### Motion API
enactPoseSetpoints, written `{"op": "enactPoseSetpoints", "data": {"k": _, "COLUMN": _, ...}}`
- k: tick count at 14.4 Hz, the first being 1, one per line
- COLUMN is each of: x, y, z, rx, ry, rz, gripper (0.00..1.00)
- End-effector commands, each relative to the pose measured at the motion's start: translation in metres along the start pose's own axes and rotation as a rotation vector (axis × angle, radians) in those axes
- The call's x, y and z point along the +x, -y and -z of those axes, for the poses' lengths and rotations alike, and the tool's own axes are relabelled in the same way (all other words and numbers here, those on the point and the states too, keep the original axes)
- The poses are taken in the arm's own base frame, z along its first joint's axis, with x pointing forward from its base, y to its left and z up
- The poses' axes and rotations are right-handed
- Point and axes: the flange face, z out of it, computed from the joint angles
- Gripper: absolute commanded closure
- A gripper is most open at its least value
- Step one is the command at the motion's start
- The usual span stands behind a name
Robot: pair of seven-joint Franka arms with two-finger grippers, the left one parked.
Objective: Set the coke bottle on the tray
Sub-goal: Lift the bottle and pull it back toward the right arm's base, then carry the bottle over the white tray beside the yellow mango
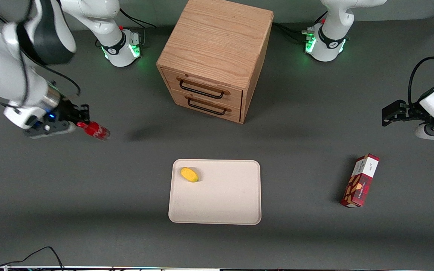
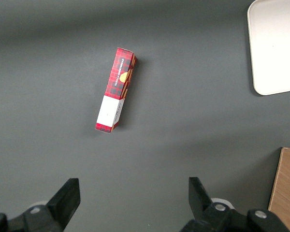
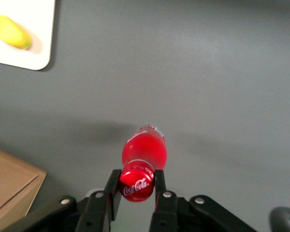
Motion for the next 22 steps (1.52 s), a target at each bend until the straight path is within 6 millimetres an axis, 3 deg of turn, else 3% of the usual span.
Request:
{"op": "enactPoseSetpoints", "data": {"k": 1, "x": -0.006, "y": -0.007, "z": 0.075, "rx": 0.043, "ry": 0.019, "rz": -0.028, "gripper": 1.0}}
{"op": "enactPoseSetpoints", "data": {"k": 3, "x": -0.012, "y": -0.011, "z": 0.108, "rx": 0.065, "ry": 0.013, "rz": -0.027, "gripper": 1.0}}
{"op": "enactPoseSetpoints", "data": {"k": 5, "x": -0.011, "y": -0.014, "z": 0.125, "rx": 0.071, "ry": 0.003, "rz": -0.026, "gripper": 1.0}}
{"op": "enactPoseSetpoints", "data": {"k": 8, "x": 0.003, "y": -0.01, "z": 0.124, "rx": 0.085, "ry": 0.004, "rz": -0.02, "gripper": 1.0}}
{"op": "enactPoseSetpoints", "data": {"k": 10, "x": 0.027, "y": -0.005, "z": 0.098, "rx": 0.105, "ry": 0.041, "rz": -0.084, "gripper": 1.0}}
{"op": "enactPoseSetpoints", "data": {"k": 15, "x": 0.122, "y": 0.094, "z": 0.032, "rx": 0.168, "ry": -0.052, "rz": -0.128, "gripper": 1.0}}
{"op": "enactPoseSetpoints", "data": {"k": 18, "x": 0.171, "y": 0.152, "z": -0.009, "rx": 0.116, "ry": -0.155, "rz": -0.059, "gripper": 1.0}}
{"op": "enactPoseSetpoints", "data": {"k": 22, "x": 0.213, "y": 0.189, "z": -0.068, "rx": 0.112, "ry": -0.261, "rz": -0.043, "gripper": 1.0}}
